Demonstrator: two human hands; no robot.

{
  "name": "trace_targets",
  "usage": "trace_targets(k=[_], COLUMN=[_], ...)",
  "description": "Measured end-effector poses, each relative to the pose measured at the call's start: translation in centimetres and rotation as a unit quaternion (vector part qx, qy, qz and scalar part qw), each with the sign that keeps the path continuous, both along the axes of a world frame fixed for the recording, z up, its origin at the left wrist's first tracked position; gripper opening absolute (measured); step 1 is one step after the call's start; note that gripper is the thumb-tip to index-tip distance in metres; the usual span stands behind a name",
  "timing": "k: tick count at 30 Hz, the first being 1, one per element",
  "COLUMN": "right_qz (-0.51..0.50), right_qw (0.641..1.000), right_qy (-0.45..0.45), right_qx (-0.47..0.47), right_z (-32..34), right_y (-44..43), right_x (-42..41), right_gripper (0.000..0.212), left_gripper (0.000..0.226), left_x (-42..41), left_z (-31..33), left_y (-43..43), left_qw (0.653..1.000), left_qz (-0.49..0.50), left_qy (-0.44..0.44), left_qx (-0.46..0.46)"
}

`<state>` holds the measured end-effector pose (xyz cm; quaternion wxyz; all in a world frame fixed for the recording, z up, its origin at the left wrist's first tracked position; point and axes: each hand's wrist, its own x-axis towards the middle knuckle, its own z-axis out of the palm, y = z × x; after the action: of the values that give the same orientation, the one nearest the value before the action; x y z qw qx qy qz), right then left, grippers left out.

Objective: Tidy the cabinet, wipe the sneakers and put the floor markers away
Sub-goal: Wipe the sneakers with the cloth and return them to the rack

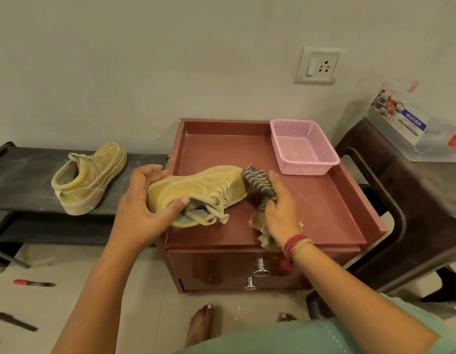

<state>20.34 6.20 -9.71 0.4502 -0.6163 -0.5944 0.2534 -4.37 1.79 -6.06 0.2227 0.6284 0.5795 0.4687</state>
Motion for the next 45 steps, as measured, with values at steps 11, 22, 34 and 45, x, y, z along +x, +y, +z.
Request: trace_targets(k=[11,22,34,45], right_qz=[0.103,-0.035,0.238,0.021], right_qw=[0.965,0.892,0.970,0.983], right_qy=[-0.225,0.415,0.031,0.177], right_qx=[-0.086,-0.174,0.032,-0.040], right_z=[-0.7,3.6,1.5,3.9], right_y=[0.8,0.9,-2.2,0.0], right_x=[0.3,0.8,-3.3,-0.7], right_gripper=[0.068,0.019,0.046,0.039], left_gripper=[0.070,0.123,0.110,0.111], left_x=[0.0,-0.1,0.9,2.8], left_z=[0.2,0.2,-0.4,1.8], left_y=[0.0,-1.5,-1.7,-0.8], left_qw=[1.000,0.987,0.980,0.997], left_qz=[-0.002,0.120,0.151,0.035], left_qy=[-0.007,0.014,-0.081,-0.053], left_qx=[0.002,-0.108,-0.100,0.049])
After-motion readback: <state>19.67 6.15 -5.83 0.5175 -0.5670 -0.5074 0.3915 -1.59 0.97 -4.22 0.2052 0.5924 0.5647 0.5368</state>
